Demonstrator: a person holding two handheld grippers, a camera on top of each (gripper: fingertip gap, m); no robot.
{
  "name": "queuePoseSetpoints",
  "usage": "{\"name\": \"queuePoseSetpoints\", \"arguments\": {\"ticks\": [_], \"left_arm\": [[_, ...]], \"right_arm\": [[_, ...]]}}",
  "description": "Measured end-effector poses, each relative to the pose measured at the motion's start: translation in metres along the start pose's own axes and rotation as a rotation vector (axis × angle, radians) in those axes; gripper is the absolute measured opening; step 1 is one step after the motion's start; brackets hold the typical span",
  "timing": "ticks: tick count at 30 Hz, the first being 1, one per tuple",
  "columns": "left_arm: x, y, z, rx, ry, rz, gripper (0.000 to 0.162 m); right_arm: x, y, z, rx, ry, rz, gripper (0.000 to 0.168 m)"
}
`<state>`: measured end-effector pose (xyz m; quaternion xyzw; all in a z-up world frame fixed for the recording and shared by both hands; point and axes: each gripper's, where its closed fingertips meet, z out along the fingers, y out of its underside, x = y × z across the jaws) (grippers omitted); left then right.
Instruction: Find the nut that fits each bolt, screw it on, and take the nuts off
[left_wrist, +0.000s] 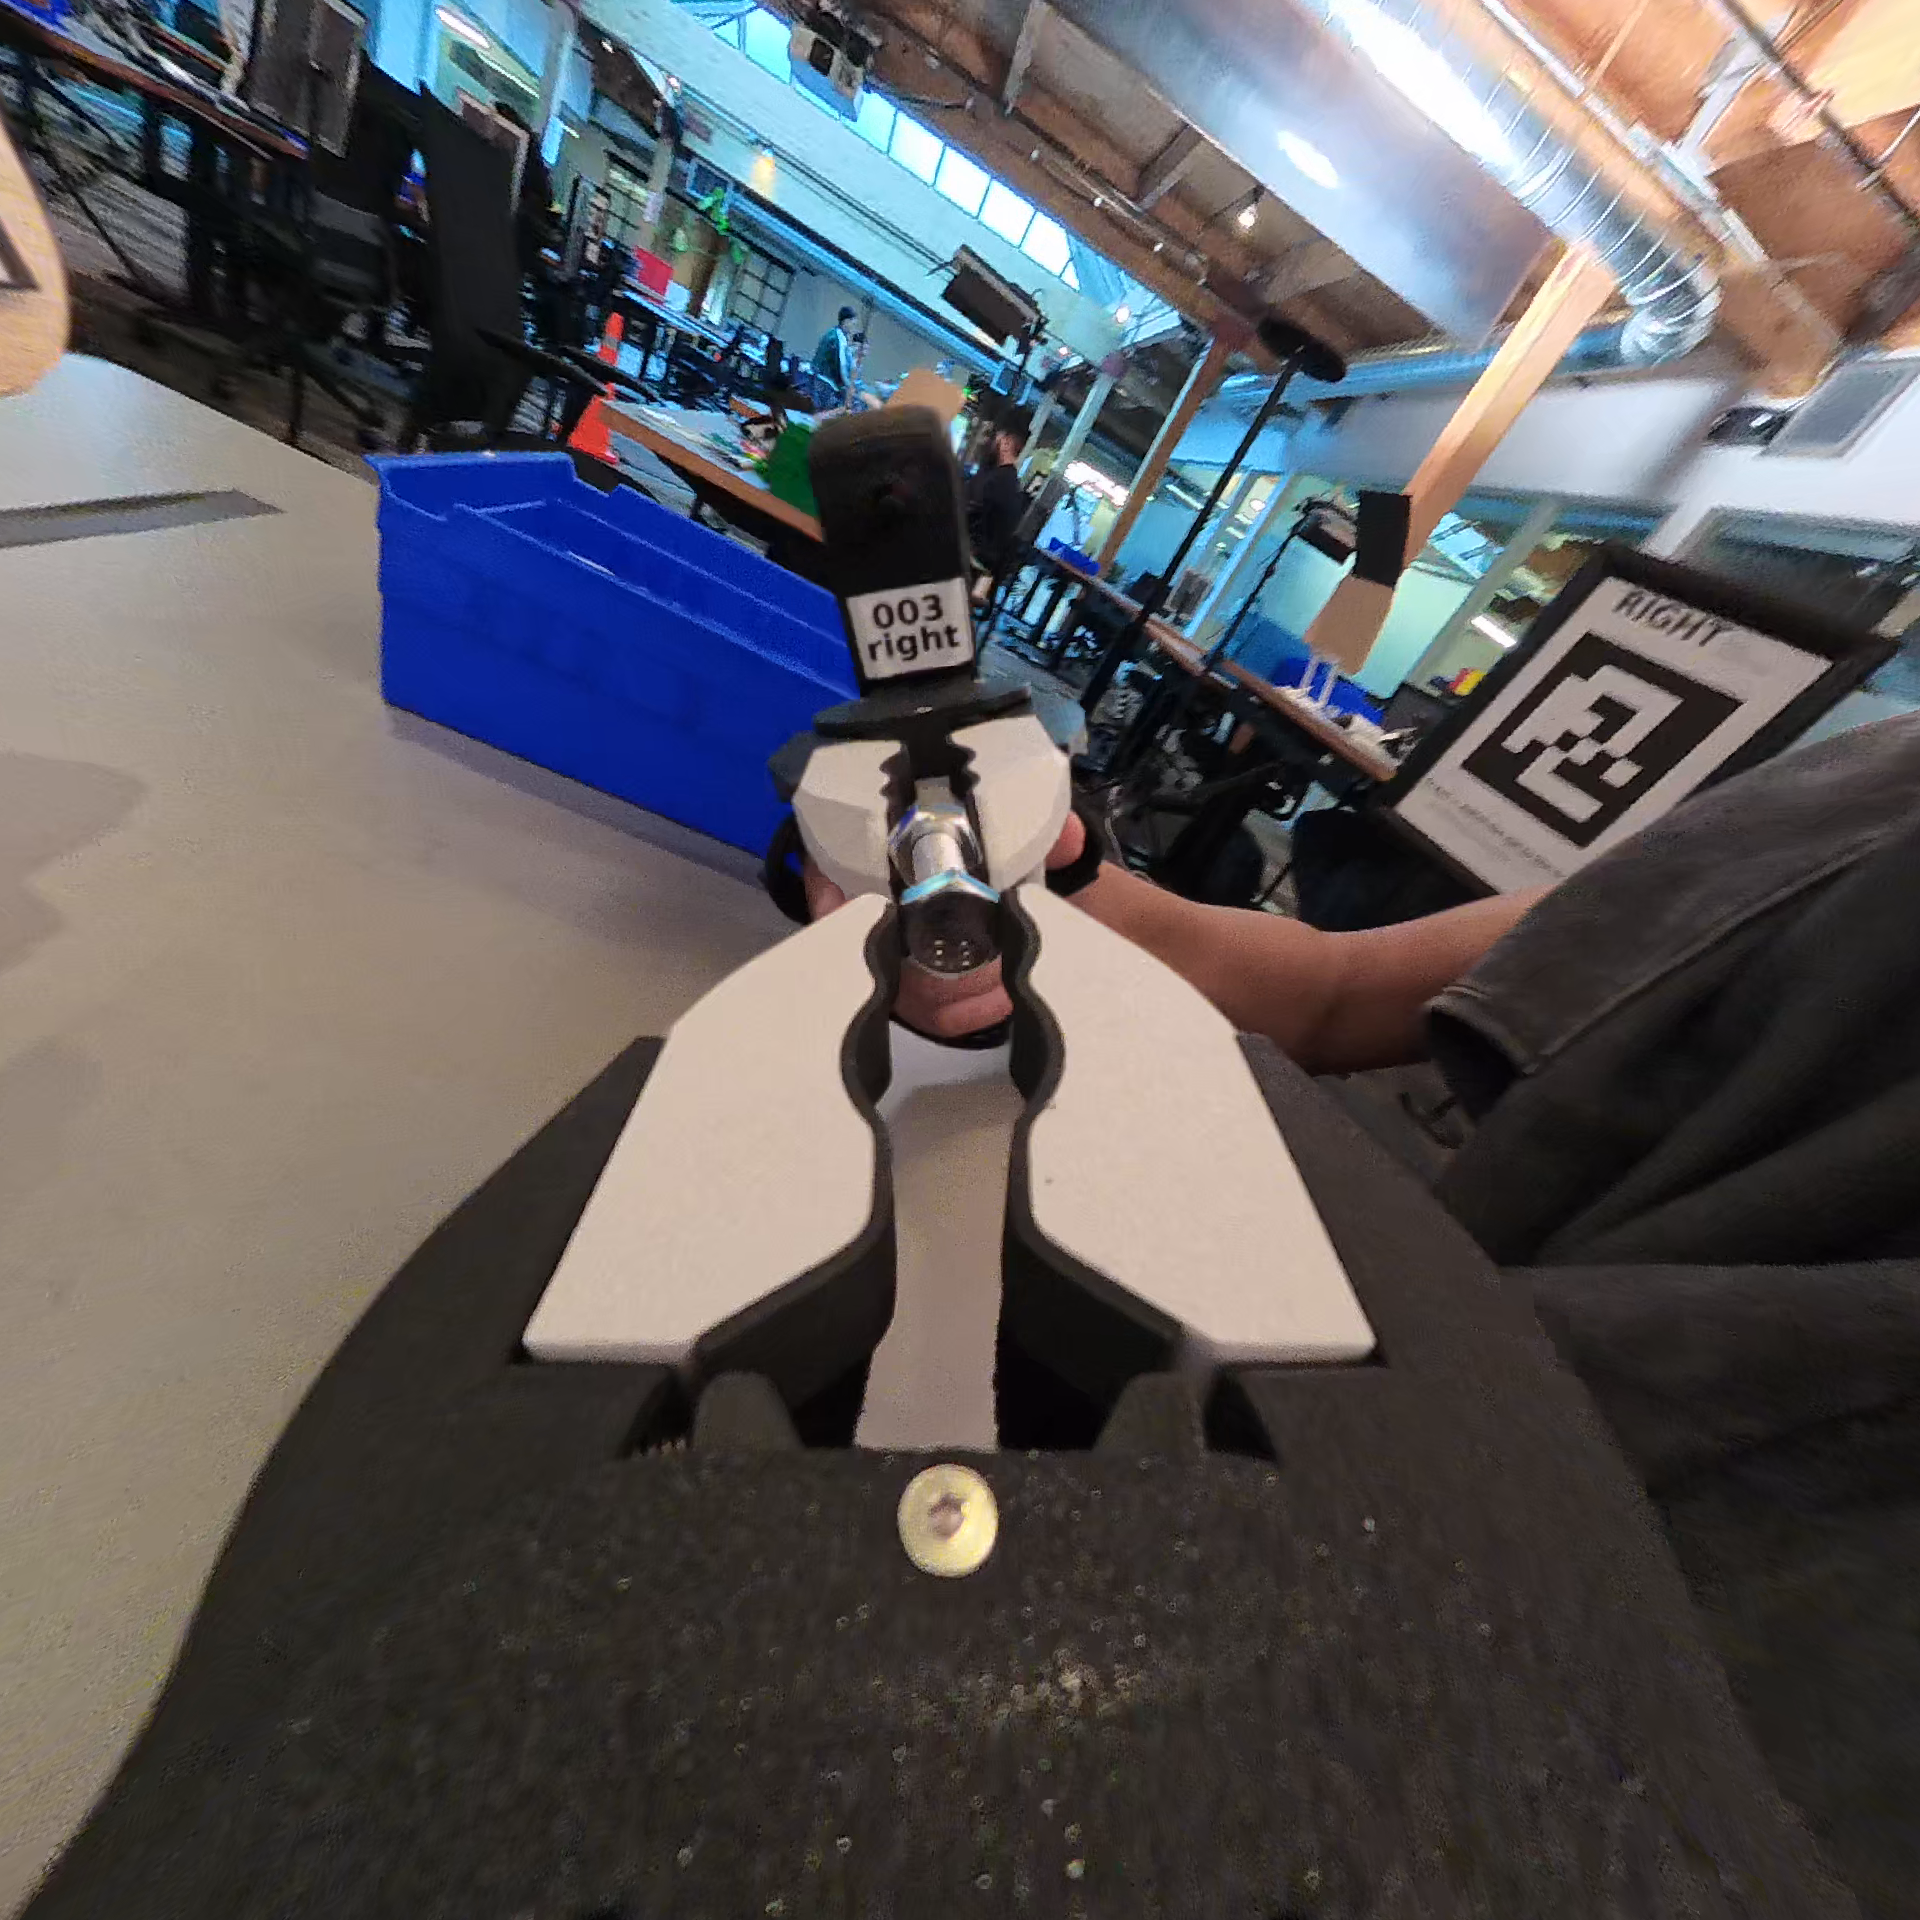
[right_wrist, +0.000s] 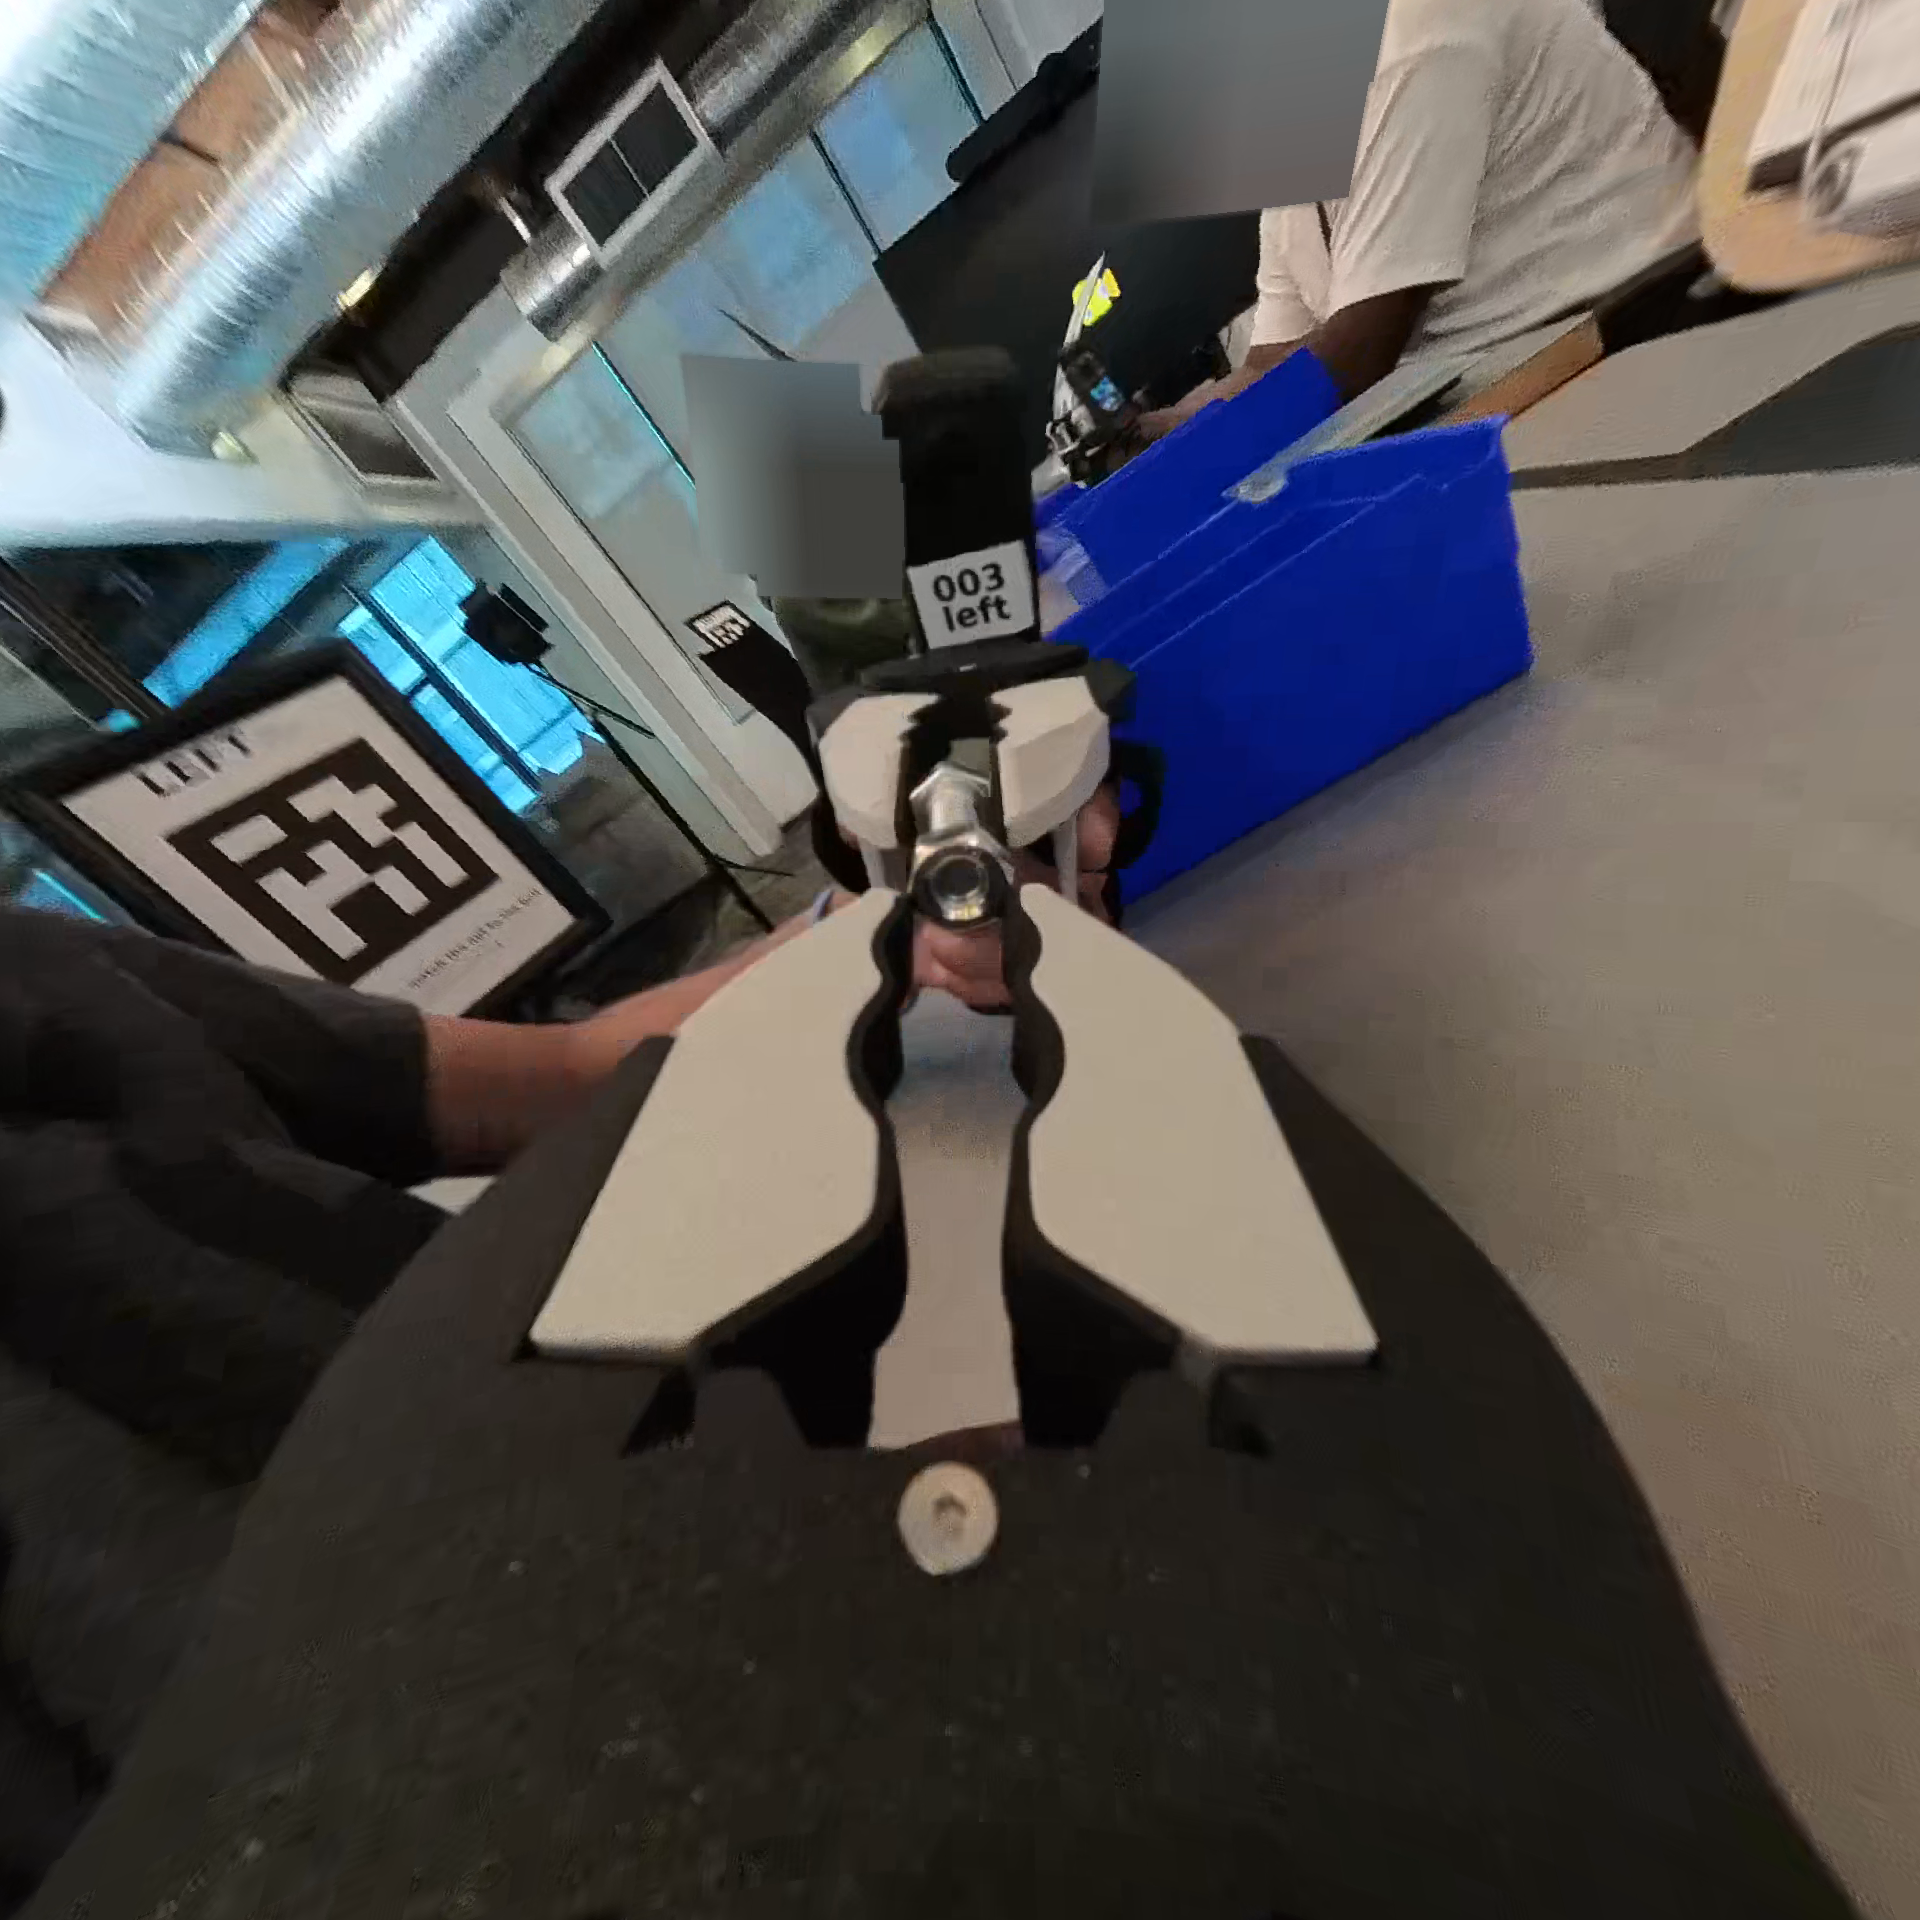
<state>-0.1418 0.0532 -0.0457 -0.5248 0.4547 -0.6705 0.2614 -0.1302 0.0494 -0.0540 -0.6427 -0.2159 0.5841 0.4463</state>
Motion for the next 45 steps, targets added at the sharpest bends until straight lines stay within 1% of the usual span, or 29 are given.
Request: {"name": "queuePoseSetpoints", "arguments": {"ticks": [2, 5, 7, 9, 11, 13, 14, 15, 16, 19, 20, 21, 23, 25, 26, 28, 29, 30, 32, 34, 35, 36, 37, 39, 40, 43, 45], "left_arm": [[-0.002, 0.0, 0.001, -0.015, 0.038, -0.052, 0.018], [-0.006, 0.007, 0.004, -0.047, 0.08, -0.167, 0.018], [-0.007, 0.011, 0.006, -0.059, 0.112, -0.244, 0.018], [-0.011, 0.02, 0.005, -0.104, 0.113, -0.311, 0.018], [-0.013, 0.025, 0.006, -0.11, 0.114, -0.344, 0.018], [-0.014, 0.028, 0.007, -0.098, 0.109, -0.342, 0.018], [-0.015, 0.028, 0.008, -0.09, 0.111, -0.343, 0.017], [-0.016, 0.03, 0.008, -0.086, 0.11, -0.344, 0.017], [-0.017, 0.032, 0.009, -0.084, 0.109, -0.335, 0.017], [-0.018, 0.037, 0.011, -0.072, 0.117, -0.29, 0.017], [-0.018, 0.036, 0.011, -0.057, 0.115, -0.255, 0.017], [-0.017, 0.032, 0.01, -0.034, 0.117, -0.219, 0.017], [-0.011, 0.017, 0.006, 0.049, 0.127, -0.156, 0.017], [-0.01, 0.007, 0.002, 0.103, 0.092, -0.072, 0.017], [-0.011, 0.004, 0.0, 0.117, 0.074, -0.039, 0.017], [-0.012, 0.0, -0.002, 0.136, 0.038, 0.018, 0.017], [-0.011, -0.001, -0.003, 0.142, 0.033, 0.048, 0.017], [-0.011, -0.002, -0.003, 0.142, 0.026, 0.071, 0.017], [-0.011, 0.001, -0.002, 0.126, 0.016, 0.098, 0.017], [-0.013, 0.006, 0.002, 0.096, -0.001, 0.121, 0.017], [-0.013, 0.009, 0.004, 0.081, -0.007, 0.135, 0.017], [-0.013, 0.011, 0.006, 0.071, -0.01, 0.147, 0.017], [-0.012, 0.012, 0.007, 0.063, -0.01, 0.155, 0.017], [-0.011, 0.014, 0.01, 0.057, -0.006, 0.163, 0.017], [-0.011, 0.014, 0.011, 0.056, -0.011, 0.168, 0.017], [-0.013, 0.017, 0.011, 0.036, -0.015, 0.157, 0.017], [-0.014, 0.018, 0.012, 0.031, -0.004, 0.113, 0.017]], "right_arm": [[0.002, 0.003, -0.002, -0.05, 0.051, -0.152, 0.017], [0.009, 0.01, -0.007, -0.121, 0.176, -0.44, 0.017], [0.011, 0.013, -0.009, -0.154, 0.288, -0.704, 0.016], [0.02, 0.021, -0.012, -0.271, 0.41, -0.937, 0.016], [0.023, 0.025, -0.015, -0.314, 0.509, -1.136, 0.015], [0.025, 0.029, -0.017, -0.342, 0.587, -1.254, 0.011], [0.026, 0.026, -0.021, -0.346, 0.646, -1.332, 0.0], [0.024, 0.025, -0.022, -0.326, 0.662, -1.392, 0.0], [0.025, 0.027, -0.022, -0.326, 0.674, -1.385, 0.0], [0.041, 0.038, -0.025, -0.379, 0.684, -1.207, 0.0], [0.042, 0.041, -0.025, -0.379, 0.663, -1.11, 0.002], [0.041, 0.041, -0.026, -0.343, 0.646, -1.005, 0.01], [0.031, 0.047, -0.022, -0.289, 0.49, -0.7, 0.013], [0.015, 0.041, -0.016, -0.168, 0.308, -0.353, 0.037], [0.002, 0.035, -0.013, -0.097, 0.186, -0.189, 0.043], [-0.007, 0.017, -0.012, 0.056, 0.034, 0.11, 0.045], [-0.007, 0.013, -0.012, 0.103, -0.019, 0.225, 0.045], [-0.001, 0.011, -0.012, 0.141, -0.029, 0.326, 0.045], [0.002, 0.008, -0.013, 0.214, -0.119, 0.468, 0.043], [0.003, 0.011, -0.009, 0.213, -0.182, 0.562, 0.042], [0.002, 0.011, -0.008, 0.216, -0.207, 0.584, 0.039], [0.004, 0.015, -0.004, 0.191, -0.199, 0.587, 0.04], [0.005, 0.015, -0.003, 0.189, -0.196, 0.586, 0.037], [0.005, 0.015, -0.003, 0.19, -0.218, 0.607, 0.02], [0.007, 0.015, -0.003, 0.193, -0.213, 0.602, 0.019], [0.01, 0.018, -0.004, 0.153, -0.15, 0.511, 0.018], [0.013, 0.018, -0.004, 0.129, -0.054, 0.358, 0.018]]}}
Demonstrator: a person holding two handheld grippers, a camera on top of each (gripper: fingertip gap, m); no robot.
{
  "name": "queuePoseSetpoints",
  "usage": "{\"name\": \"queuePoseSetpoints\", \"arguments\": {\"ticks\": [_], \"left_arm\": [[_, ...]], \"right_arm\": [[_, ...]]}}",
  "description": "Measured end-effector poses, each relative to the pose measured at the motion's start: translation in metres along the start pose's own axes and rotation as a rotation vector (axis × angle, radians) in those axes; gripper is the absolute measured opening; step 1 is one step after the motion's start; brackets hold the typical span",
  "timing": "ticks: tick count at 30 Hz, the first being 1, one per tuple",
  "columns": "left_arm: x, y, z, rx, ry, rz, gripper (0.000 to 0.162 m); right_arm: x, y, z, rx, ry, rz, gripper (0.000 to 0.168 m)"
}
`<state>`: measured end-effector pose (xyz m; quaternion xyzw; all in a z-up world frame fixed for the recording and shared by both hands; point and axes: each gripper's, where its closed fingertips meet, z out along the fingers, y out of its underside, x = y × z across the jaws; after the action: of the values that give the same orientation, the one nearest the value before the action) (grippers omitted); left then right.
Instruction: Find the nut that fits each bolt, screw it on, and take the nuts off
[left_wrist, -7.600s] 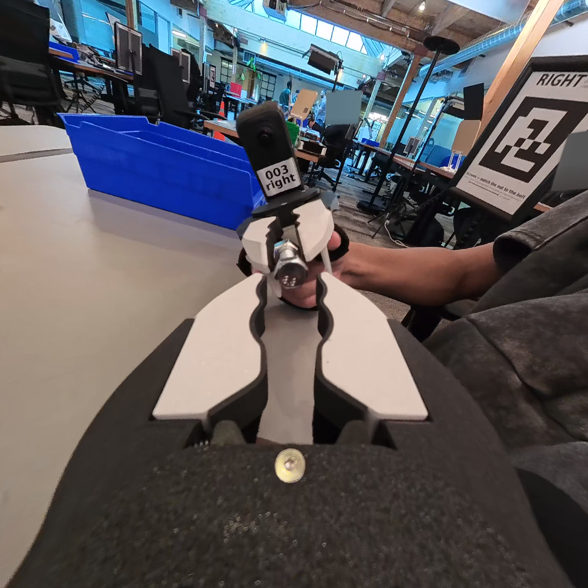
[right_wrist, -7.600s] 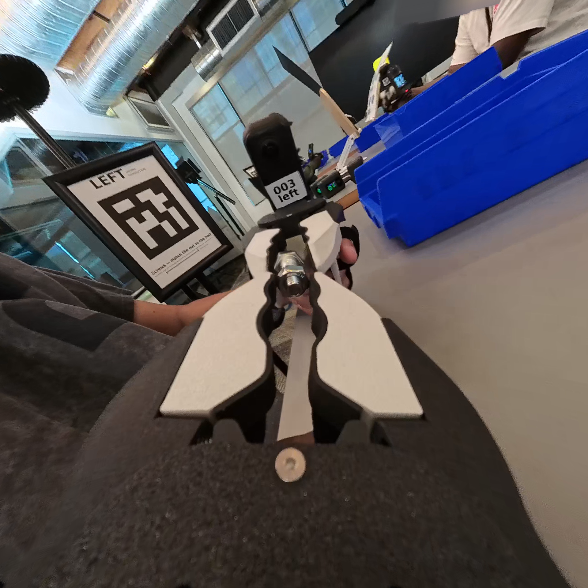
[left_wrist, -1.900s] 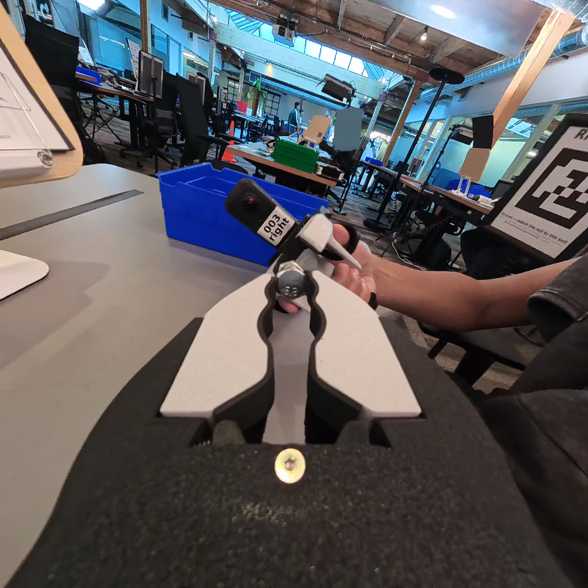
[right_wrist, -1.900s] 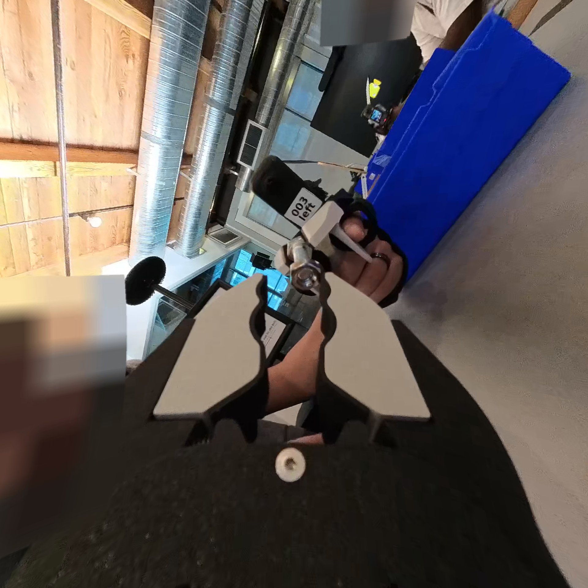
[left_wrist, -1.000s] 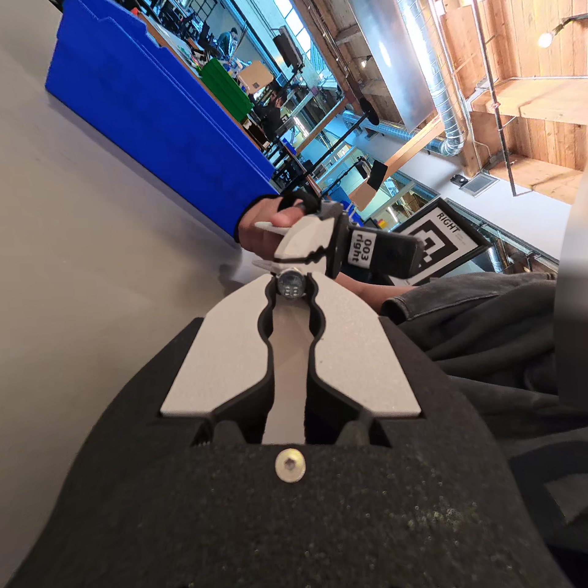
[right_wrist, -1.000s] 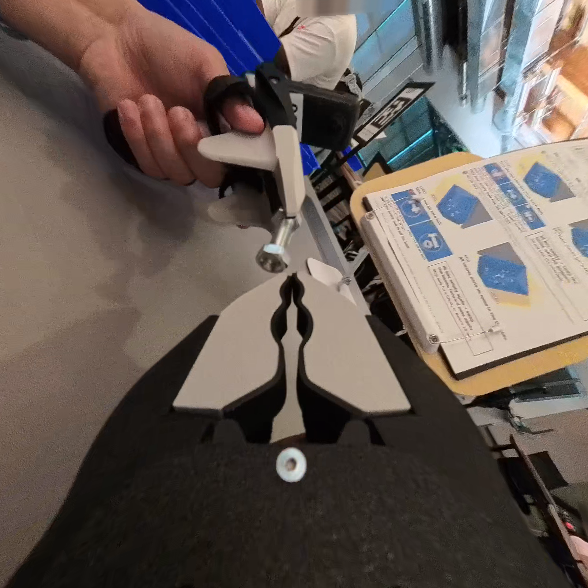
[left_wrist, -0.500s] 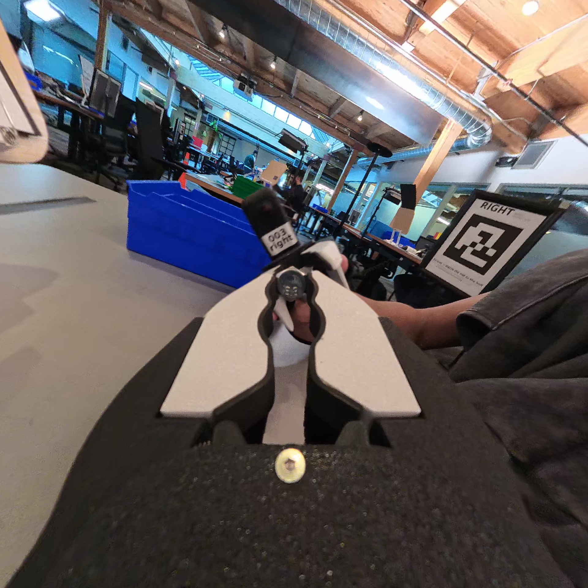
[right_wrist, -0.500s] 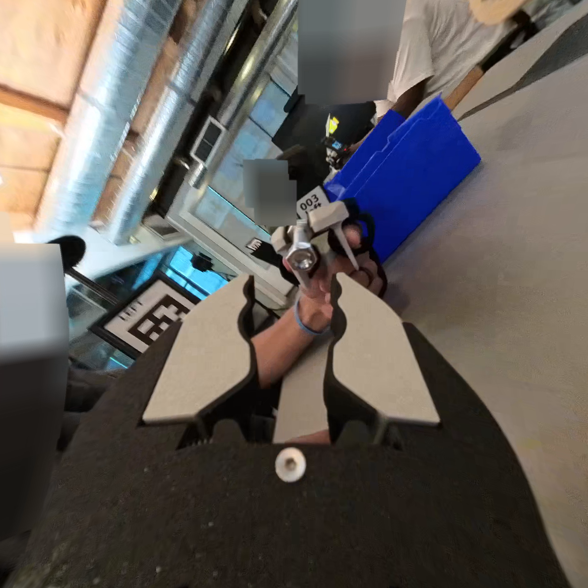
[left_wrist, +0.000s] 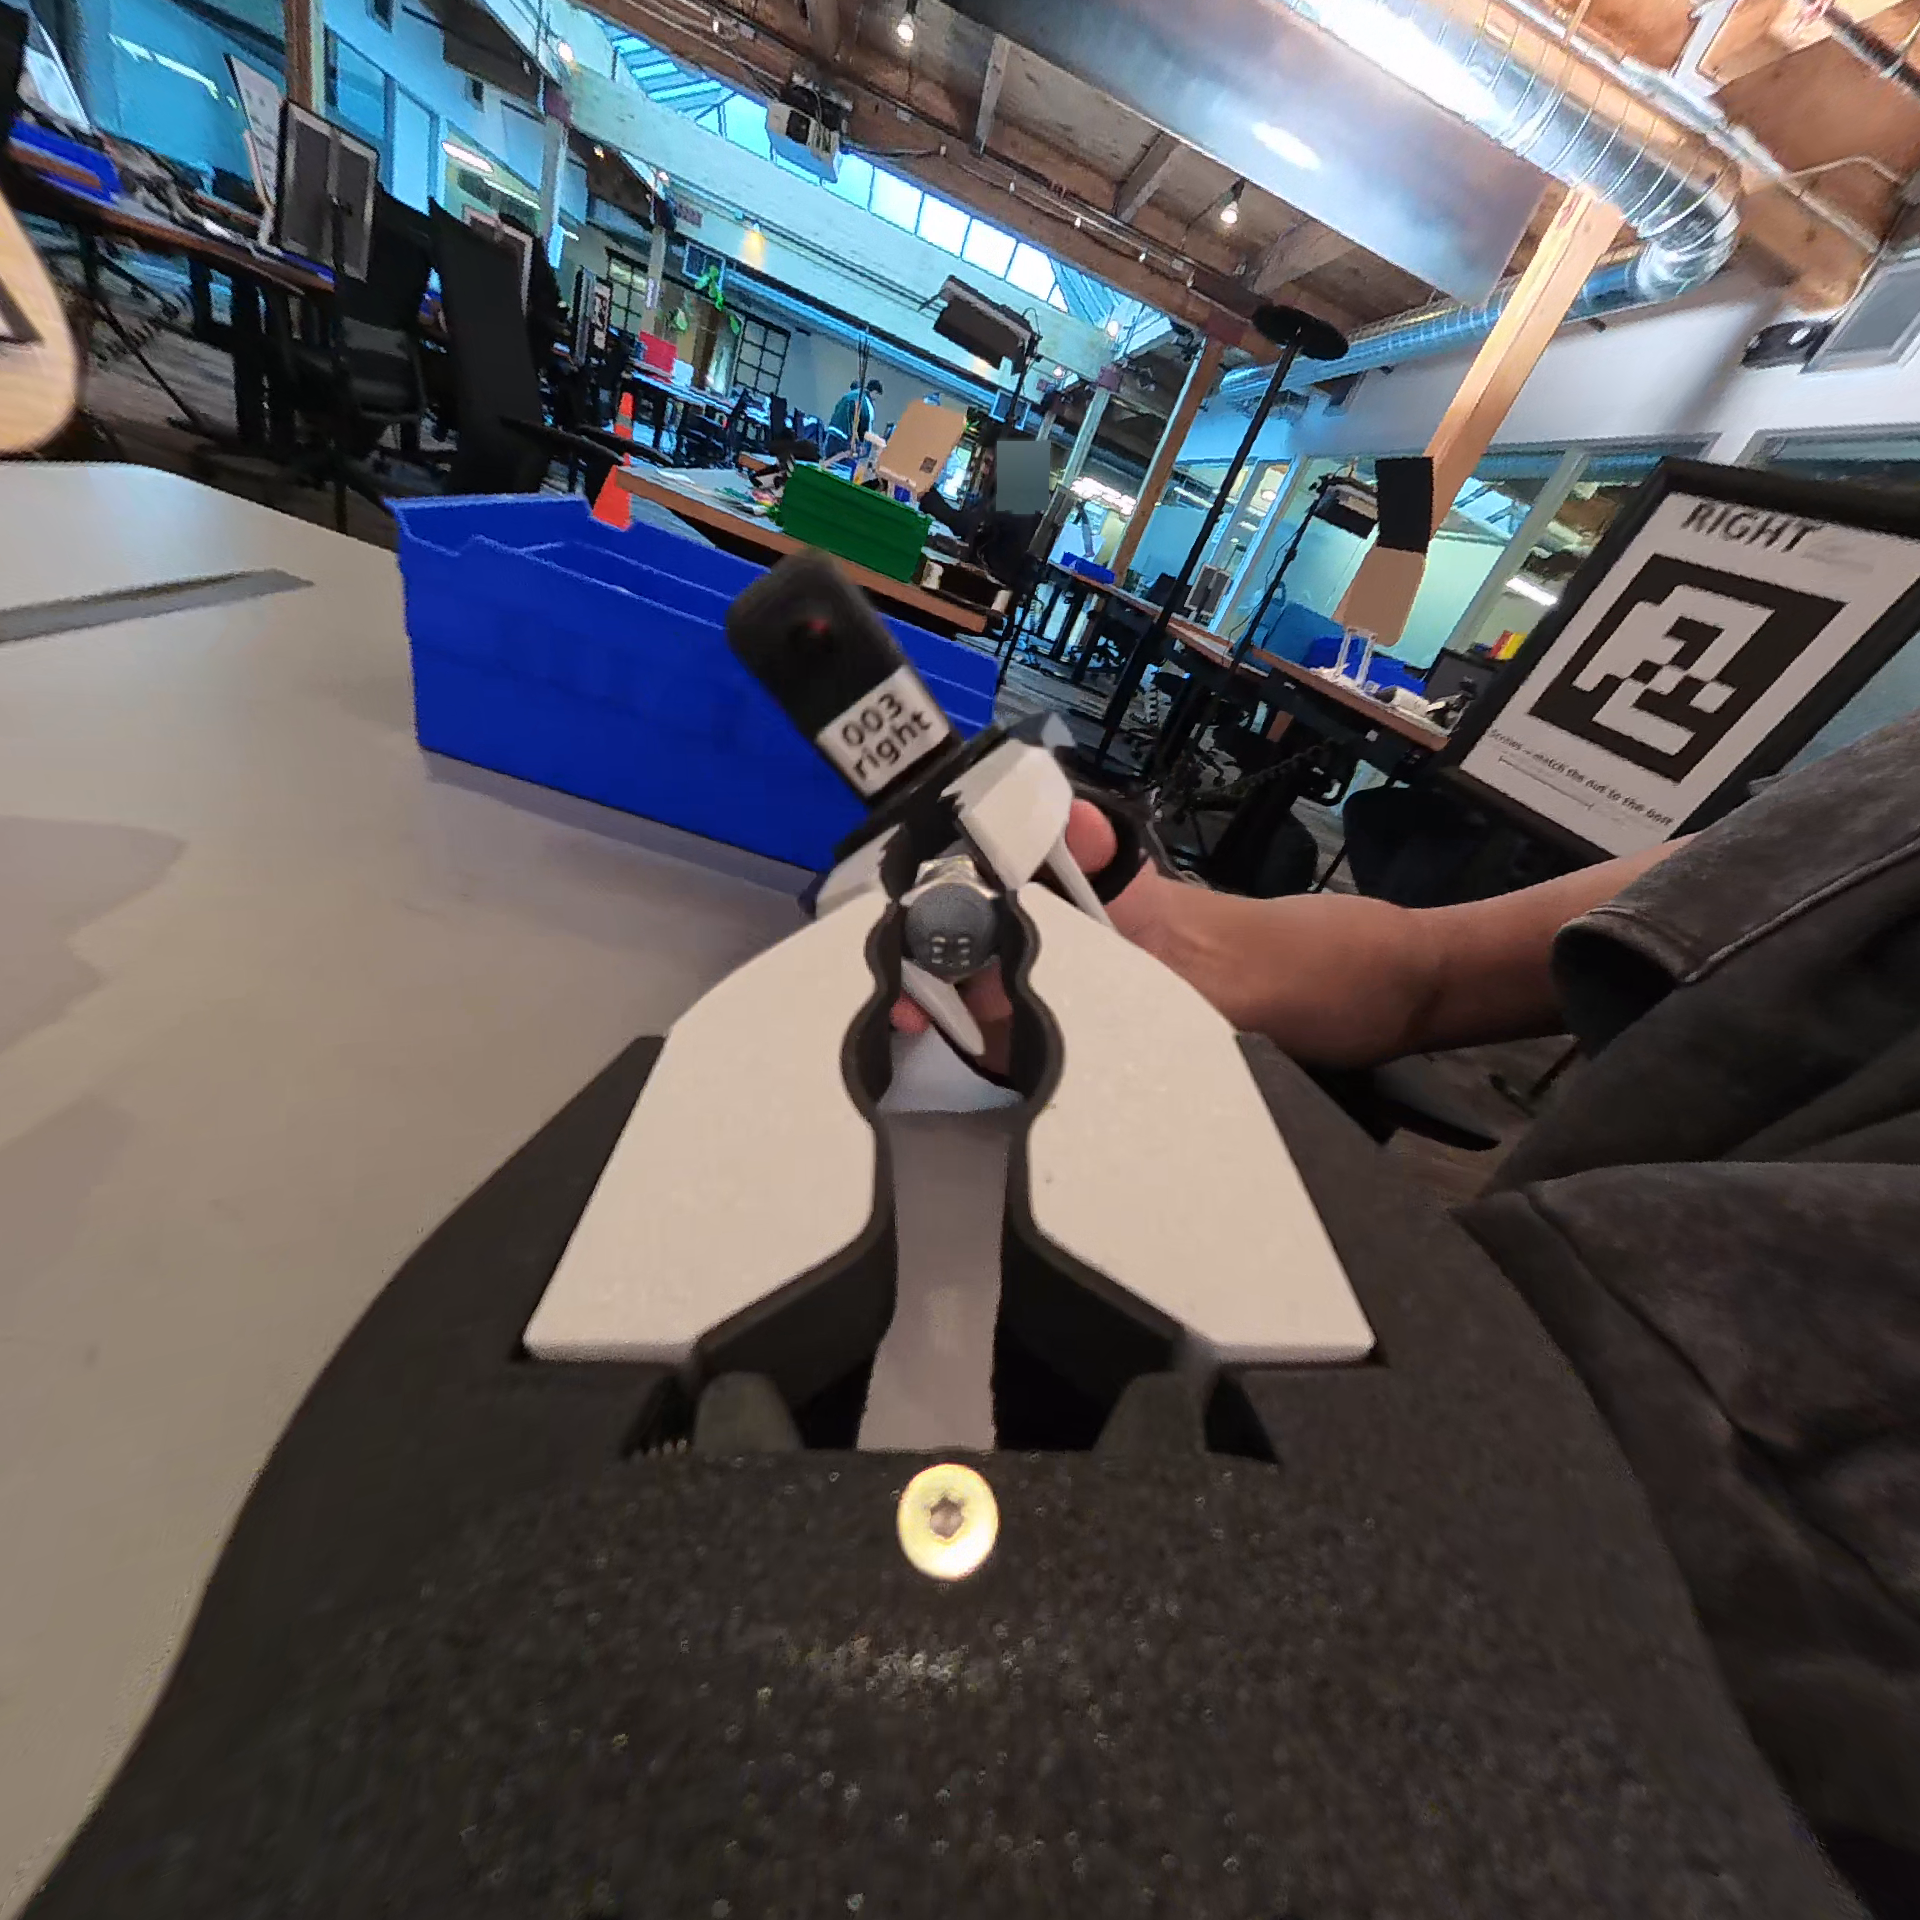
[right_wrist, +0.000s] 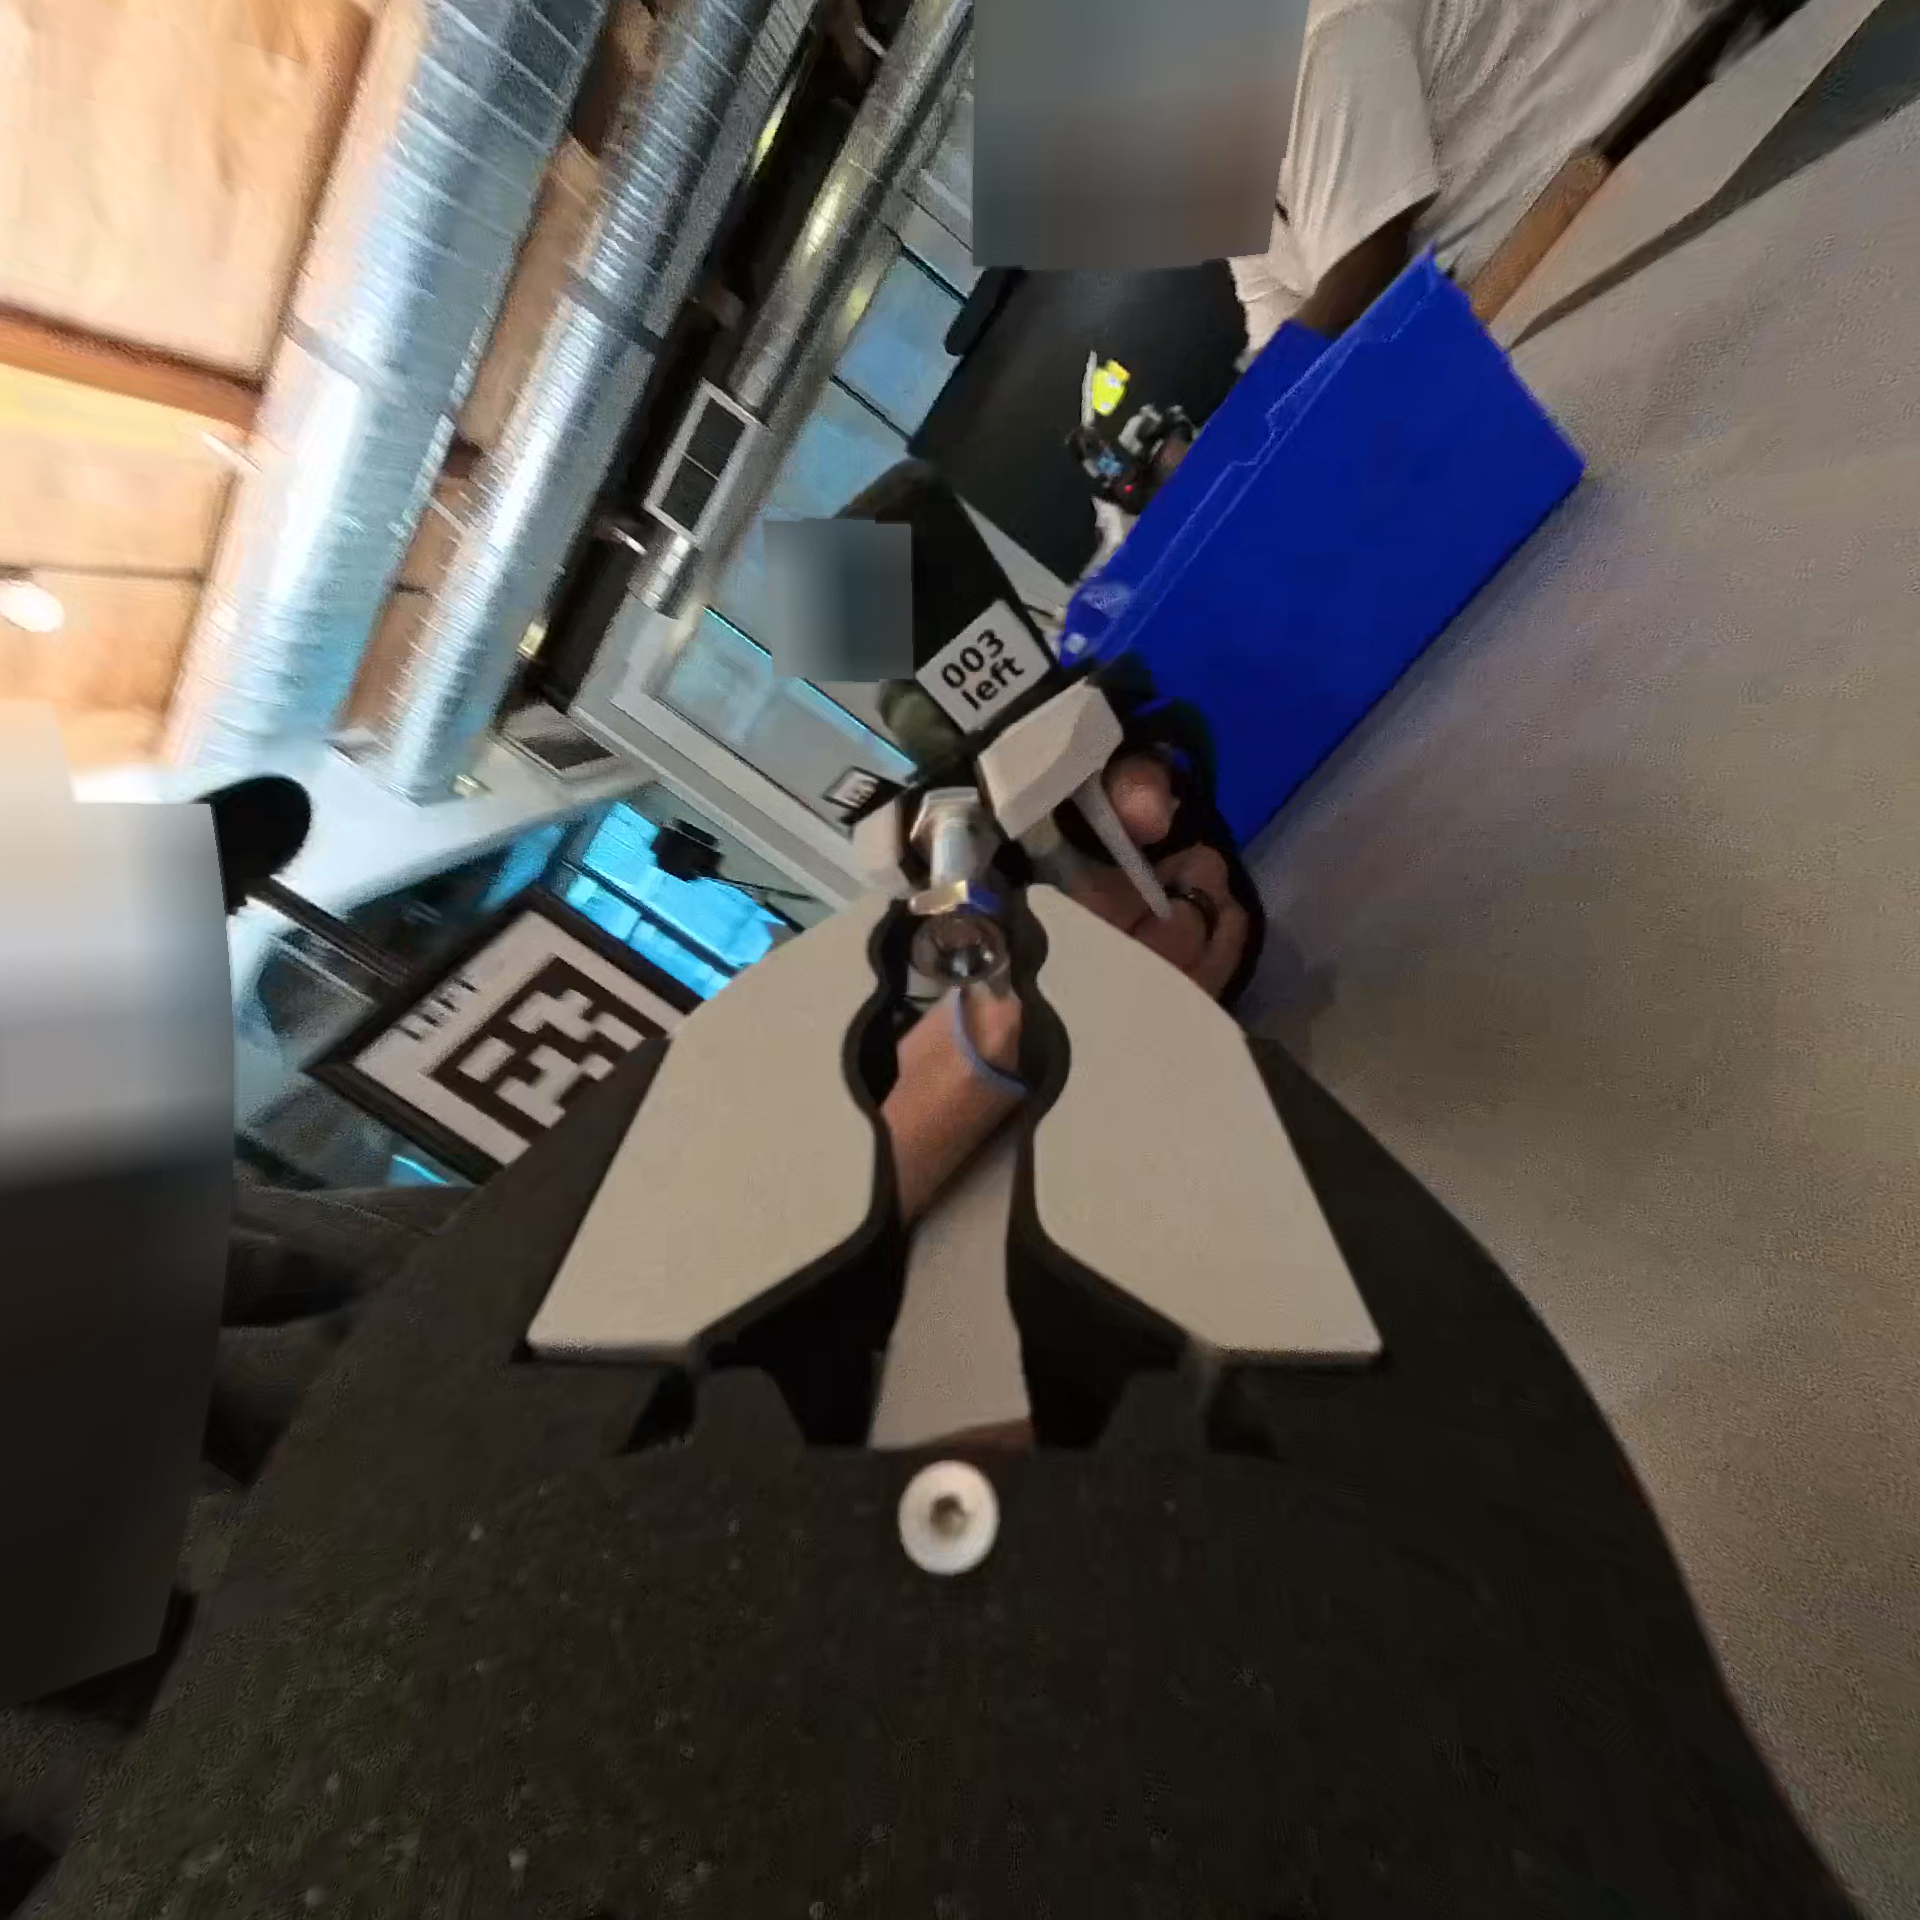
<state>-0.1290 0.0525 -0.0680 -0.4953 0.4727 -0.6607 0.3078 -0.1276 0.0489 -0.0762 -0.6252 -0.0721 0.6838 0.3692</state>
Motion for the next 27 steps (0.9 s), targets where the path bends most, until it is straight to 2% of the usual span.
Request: {"name": "queuePoseSetpoints", "arguments": {"ticks": [4, 8, 12, 15, 16, 19, 20, 22, 25, 27], "left_arm": [[0.003, 0.002, 0.0, -0.016, 0.056, -0.089, 0.017], [0.011, 0.006, 0.003, -0.041, 0.112, -0.131, 0.017], [0.007, 0.015, 0.005, -0.086, 0.112, -0.183, 0.017], [0.008, 0.019, 0.006, -0.107, 0.127, -0.211, 0.017], [0.009, 0.019, 0.006, -0.106, 0.138, -0.222, 0.017], [0.009, 0.017, 0.008, -0.088, 0.142, -0.232, 0.017], [0.008, 0.015, 0.009, -0.079, 0.131, -0.225, 0.017], [0.005, 0.017, 0.007, -0.087, 0.114, -0.209, 0.017], [0.006, 0.006, 0.002, -0.028, 0.111, -0.176, 0.017], [0.006, -0.003, -0.003, 0.024, 0.099, -0.13, 0.017]], "right_arm": [[0.006, 0.005, -0.001, -0.145, 0.288, -0.626, 0.018], [0.003, 0.005, -0.007, -0.218, 0.479, -1.251, 0.018], [0.011, 0.001, -0.012, -0.366, 0.783, -1.899, 0.018], [0.007, 0.0, -0.015, -0.484, 0.997, -2.488, 0.018], [0.004, 0.002, -0.014, -0.467, 1.007, -2.568, 0.018], [0.002, 0.0, -0.015, -0.418, 1.022, -2.543, 0.019], [0.003, -0.002, -0.016, -0.377, 1.031, -2.468, 0.018], [0.01, 0.005, -0.015, -0.375, 0.941, -2.239, 0.022], [0.005, 0.013, -0.013, -0.305, 0.773, -1.951, 0.045], [-0.002, 0.012, -0.013, -0.223, 0.665, -1.676, 0.047]]}}
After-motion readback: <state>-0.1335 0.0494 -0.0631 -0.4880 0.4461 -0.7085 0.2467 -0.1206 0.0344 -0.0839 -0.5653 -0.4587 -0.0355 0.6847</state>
